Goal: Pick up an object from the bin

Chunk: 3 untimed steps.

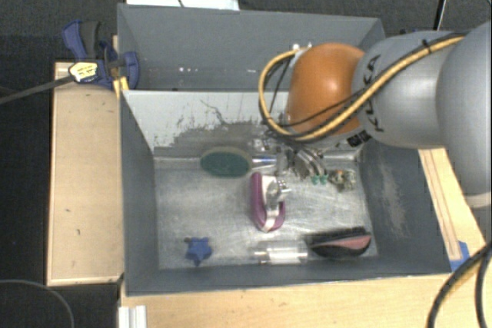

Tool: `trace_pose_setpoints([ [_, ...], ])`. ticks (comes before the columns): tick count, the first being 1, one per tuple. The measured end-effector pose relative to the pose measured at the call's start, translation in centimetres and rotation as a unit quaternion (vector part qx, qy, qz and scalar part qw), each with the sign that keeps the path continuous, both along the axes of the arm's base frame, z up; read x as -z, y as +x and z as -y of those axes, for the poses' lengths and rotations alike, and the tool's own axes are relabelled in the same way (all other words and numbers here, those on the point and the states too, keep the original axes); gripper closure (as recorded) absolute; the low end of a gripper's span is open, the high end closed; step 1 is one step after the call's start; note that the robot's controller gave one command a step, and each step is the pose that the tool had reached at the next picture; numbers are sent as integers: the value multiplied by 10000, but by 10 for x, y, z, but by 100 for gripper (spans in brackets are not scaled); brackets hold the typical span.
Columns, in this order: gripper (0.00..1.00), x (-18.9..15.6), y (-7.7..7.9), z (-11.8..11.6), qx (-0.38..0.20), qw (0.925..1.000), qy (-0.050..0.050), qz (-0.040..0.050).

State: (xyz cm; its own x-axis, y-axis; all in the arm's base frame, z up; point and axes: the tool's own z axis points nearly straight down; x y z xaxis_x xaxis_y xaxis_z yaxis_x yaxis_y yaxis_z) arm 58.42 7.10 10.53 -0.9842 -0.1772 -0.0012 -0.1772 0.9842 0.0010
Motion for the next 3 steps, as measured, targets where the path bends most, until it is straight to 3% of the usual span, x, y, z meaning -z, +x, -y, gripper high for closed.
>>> trace_pose_setpoints([
  [1,0,12,-3,14,-1523,9883,15,113],
  [2,0,8,-23,12,-2525,9676,-10,41],
  [3,0,-18,-2,-26,-1062,9943,9,38],
])
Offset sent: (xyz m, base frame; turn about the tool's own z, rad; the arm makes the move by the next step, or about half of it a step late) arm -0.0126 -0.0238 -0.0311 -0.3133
